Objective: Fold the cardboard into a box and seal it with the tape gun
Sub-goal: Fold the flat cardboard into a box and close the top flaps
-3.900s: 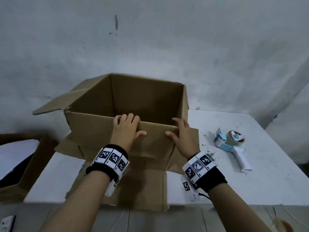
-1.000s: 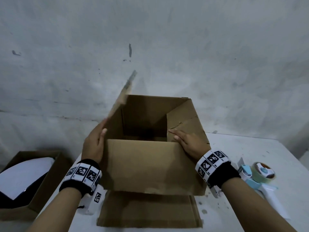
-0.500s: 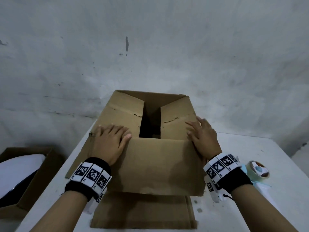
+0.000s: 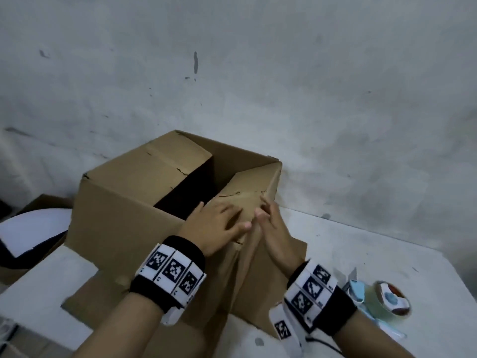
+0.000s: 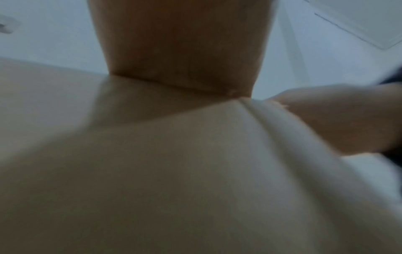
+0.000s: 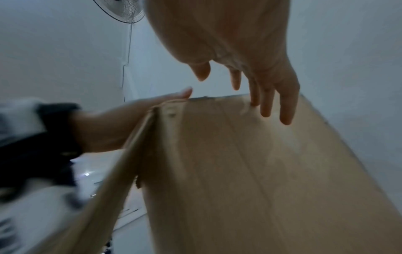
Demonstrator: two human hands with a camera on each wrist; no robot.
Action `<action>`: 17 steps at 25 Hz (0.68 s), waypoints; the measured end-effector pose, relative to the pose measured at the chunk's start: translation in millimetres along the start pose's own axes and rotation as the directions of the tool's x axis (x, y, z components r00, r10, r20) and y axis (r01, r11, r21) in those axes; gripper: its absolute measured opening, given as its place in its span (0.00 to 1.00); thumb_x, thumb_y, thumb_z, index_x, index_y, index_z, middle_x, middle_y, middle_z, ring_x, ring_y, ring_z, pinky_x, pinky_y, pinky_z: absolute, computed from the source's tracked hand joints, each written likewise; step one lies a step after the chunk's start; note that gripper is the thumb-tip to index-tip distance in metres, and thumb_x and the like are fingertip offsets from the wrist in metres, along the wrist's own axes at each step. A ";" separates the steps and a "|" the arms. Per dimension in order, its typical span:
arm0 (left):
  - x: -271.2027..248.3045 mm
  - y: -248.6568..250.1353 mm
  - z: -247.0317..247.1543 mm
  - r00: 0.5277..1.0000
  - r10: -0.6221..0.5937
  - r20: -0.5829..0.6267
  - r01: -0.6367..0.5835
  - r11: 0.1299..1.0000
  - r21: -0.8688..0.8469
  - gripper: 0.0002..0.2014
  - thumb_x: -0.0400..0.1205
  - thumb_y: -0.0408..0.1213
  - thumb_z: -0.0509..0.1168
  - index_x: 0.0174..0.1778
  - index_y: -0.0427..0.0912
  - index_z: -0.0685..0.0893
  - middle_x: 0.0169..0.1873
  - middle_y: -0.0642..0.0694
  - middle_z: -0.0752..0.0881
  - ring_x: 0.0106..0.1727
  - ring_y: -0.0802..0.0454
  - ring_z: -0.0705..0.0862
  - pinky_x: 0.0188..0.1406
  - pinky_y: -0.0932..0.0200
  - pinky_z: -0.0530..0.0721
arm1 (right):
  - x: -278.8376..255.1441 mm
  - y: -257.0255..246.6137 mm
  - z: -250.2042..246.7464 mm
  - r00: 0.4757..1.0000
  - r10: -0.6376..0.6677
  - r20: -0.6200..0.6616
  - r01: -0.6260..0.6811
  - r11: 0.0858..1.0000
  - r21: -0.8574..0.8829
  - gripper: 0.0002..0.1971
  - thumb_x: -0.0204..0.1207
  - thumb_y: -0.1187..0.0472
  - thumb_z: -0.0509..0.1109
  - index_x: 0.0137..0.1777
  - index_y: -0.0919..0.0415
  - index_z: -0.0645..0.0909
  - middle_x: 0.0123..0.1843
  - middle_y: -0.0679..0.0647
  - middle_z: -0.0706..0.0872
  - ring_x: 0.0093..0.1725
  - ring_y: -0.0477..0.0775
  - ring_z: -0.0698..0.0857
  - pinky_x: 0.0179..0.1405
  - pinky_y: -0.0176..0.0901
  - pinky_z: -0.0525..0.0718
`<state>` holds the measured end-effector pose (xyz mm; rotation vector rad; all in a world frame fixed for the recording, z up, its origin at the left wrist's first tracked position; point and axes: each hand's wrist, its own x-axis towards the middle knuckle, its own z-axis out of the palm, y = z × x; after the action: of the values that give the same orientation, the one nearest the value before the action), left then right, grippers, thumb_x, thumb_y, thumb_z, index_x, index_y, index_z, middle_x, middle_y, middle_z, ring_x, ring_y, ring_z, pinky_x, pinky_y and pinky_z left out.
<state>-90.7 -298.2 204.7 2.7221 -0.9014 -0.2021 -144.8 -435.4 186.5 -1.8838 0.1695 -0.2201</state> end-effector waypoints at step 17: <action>60.3 106.4 90.2 0.847 -0.341 -0.408 0.380 0.925 0.016 0.34 0.67 0.45 0.53 0.72 0.38 0.70 0.68 0.41 0.80 0.71 0.47 0.74 0.72 0.51 0.57 | 224.6 41.8 -93.8 0.945 0.327 -0.021 -0.328 0.945 -0.008 0.19 0.80 0.54 0.64 0.54 0.72 0.83 0.49 0.66 0.85 0.57 0.64 0.81 0.69 0.57 0.76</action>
<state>-122.0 -435.3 146.8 2.8422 -0.2858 0.3298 51.1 -585.9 191.1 -1.8331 0.4941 -0.0095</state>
